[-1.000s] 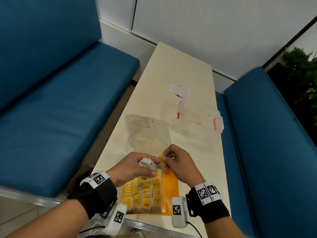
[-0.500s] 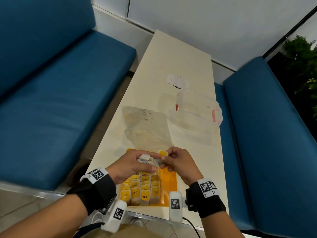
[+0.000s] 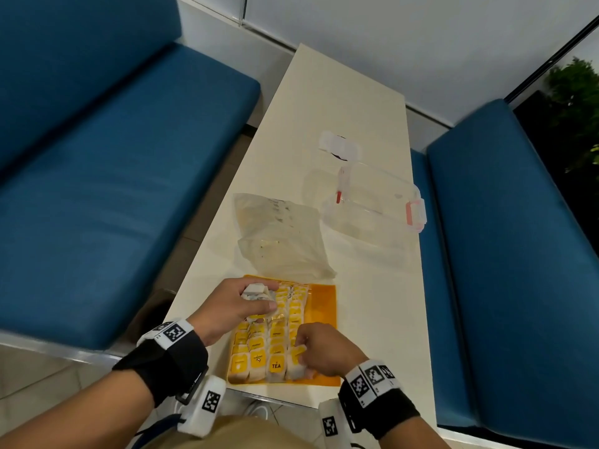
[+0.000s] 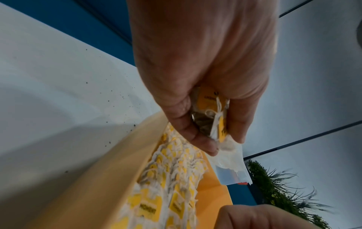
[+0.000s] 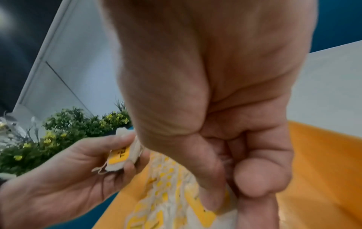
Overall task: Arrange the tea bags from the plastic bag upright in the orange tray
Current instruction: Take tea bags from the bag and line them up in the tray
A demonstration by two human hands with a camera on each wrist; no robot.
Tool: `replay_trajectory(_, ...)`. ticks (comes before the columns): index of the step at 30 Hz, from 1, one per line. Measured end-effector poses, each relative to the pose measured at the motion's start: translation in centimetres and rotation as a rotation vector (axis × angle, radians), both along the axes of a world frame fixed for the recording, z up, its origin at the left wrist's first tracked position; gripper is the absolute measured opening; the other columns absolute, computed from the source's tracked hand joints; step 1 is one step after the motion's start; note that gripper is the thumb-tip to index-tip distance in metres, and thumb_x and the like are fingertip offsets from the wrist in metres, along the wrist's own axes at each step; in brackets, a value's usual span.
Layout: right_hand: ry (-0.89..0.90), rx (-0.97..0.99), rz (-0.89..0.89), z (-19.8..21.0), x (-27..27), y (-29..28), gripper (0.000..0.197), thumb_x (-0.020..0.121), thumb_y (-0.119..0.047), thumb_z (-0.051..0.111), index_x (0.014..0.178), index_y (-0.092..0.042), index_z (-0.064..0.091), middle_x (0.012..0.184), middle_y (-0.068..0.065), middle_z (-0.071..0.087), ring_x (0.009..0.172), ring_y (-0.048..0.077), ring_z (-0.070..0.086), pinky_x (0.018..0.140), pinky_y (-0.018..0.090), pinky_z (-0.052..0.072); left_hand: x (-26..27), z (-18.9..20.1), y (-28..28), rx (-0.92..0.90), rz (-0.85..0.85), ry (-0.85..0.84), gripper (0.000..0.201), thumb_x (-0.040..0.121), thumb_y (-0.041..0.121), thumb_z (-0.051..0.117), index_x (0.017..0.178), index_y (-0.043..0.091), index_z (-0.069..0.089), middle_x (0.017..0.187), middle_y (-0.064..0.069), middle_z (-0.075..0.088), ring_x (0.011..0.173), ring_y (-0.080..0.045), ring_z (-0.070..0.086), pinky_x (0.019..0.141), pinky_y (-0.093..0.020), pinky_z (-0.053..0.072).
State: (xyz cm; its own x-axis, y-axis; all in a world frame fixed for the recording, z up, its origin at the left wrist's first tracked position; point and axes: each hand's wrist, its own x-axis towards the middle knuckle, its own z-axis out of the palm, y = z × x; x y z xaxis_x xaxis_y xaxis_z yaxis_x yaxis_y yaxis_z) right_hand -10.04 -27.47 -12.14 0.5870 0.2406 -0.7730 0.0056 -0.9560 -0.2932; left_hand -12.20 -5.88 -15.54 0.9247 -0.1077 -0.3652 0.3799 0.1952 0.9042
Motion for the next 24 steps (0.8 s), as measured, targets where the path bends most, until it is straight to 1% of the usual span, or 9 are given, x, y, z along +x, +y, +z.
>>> replay_trajectory(3, 0.000, -0.093, 0.101, -0.4, -0.2, 0.1, 0.034, 0.088, -0.003, 0.058, 0.119, -0.016, 0.061, 0.115, 0.001, 0.057, 0.107, 0.024, 0.063, 0.075, 0.030, 0.048, -0.1, -0.2, -0.2, 0.009, 0.017, -0.010, 0.033, 0.079, 0.009, 0.085, 0.108, 0.023, 0.079, 0.109, -0.007, 0.076, 0.099, -0.024, 0.073, 0.076, -0.034, 0.061)
replay_trajectory(6, 0.003, -0.142, 0.124, -0.8, -0.4, 0.0, 0.032, 0.088, -0.002, 0.057, 0.118, -0.015, 0.058, 0.130, 0.006, 0.056, 0.101, 0.018, 0.051, 0.077, 0.027, 0.041, -0.1, -0.4, -0.3, 0.002, 0.038, -0.011, 0.031, 0.080, 0.009, 0.084, 0.108, 0.022, 0.079, 0.107, -0.006, 0.075, 0.097, -0.024, 0.073, 0.074, -0.035, 0.061)
replay_trajectory(9, -0.002, -0.159, 0.096, -1.2, -0.6, 0.0, 0.027, 0.087, -0.001, 0.057, 0.105, -0.021, 0.051, 0.129, 0.007, 0.056, 0.102, 0.020, 0.053, 0.076, 0.029, 0.044, -0.1, -0.6, -0.4, -0.008, 0.048, -0.010, 0.031, 0.080, 0.010, 0.084, 0.108, 0.022, 0.079, 0.104, -0.006, 0.076, 0.095, -0.024, 0.073, 0.072, -0.035, 0.060)
replay_trajectory(11, -0.003, -0.159, 0.055, -1.5, -0.7, 0.0, 0.028, 0.086, -0.002, 0.057, 0.108, -0.018, 0.051, 0.126, 0.007, 0.057, 0.104, 0.021, 0.055, 0.075, 0.029, 0.046, -0.2, -0.7, -0.4, -0.014, 0.053, -0.008, 0.031, 0.080, 0.011, 0.084, 0.108, 0.023, 0.079, 0.103, -0.005, 0.076, 0.094, -0.023, 0.073, 0.072, -0.034, 0.060)
replay_trajectory(14, -0.008, -0.151, 0.020, -1.9, -0.8, 0.0, 0.049, 0.084, -0.004, 0.065, 0.129, -0.008, 0.044, 0.112, 0.004, 0.055, 0.099, 0.021, 0.054, 0.066, 0.025, 0.043, -0.2, -0.8, -0.5, -0.008, 0.064, -0.006, 0.030, 0.080, 0.013, 0.085, 0.107, 0.025, 0.079, 0.104, -0.003, 0.076, 0.096, -0.022, 0.074, 0.076, -0.036, 0.061)
replay_trajectory(16, -0.004, -0.135, -0.007, -2.1, -1.0, 0.1, 0.067, 0.080, -0.009, 0.073, 0.135, -0.005, 0.035, 0.107, 0.003, 0.053, 0.105, 0.024, 0.059, 0.060, 0.022, 0.042, -0.2, -0.9, -0.5, 0.007, 0.065, -0.008, 0.030, 0.080, 0.016, 0.085, 0.107, 0.025, 0.079, 0.106, -0.001, 0.077, 0.099, -0.020, 0.074, 0.083, -0.040, 0.062)
replay_trajectory(18, -0.017, -0.145, -0.008, -2.2, -1.1, 0.3, 0.079, 0.077, -0.013, 0.077, 0.139, -0.006, 0.028, 0.114, 0.005, 0.056, 0.113, 0.025, 0.060, 0.069, 0.026, 0.047, -0.2, -0.9, -0.5, 0.022, 0.062, -0.022, 0.030, 0.080, 0.019, 0.085, 0.108, 0.026, 0.078, 0.108, 0.000, 0.077, 0.101, -0.020, 0.073, 0.089, -0.042, 0.061)
replay_trajectory(20, -0.034, -0.143, -0.010, -2.3, -1.5, 0.4, 0.088, 0.075, -0.015, 0.079, 0.141, -0.007, 0.022, 0.117, 0.005, 0.058, 0.112, 0.025, 0.061, 0.075, 0.029, 0.049, -0.2, -0.8, -0.5, 0.025, 0.065, -0.028, 0.029, 0.080, 0.019, 0.085, 0.108, 0.026, 0.079, 0.109, 0.000, 0.077, 0.101, -0.020, 0.073, 0.088, -0.042, 0.061)
replay_trajectory(24, -0.074, -0.116, -0.050, -3.0, -2.1, 0.6, 0.094, 0.074, -0.018, 0.081, 0.142, -0.011, 0.017, 0.117, 0.005, 0.060, 0.105, 0.022, 0.063, 0.076, 0.030, 0.052, -0.4, -0.6, -0.8, 0.027, 0.082, -0.043, 0.029, 0.082, 0.016, 0.084, 0.109, 0.024, 0.079, 0.108, 0.000, 0.077, 0.100, -0.018, 0.073, 0.083, -0.036, 0.062)
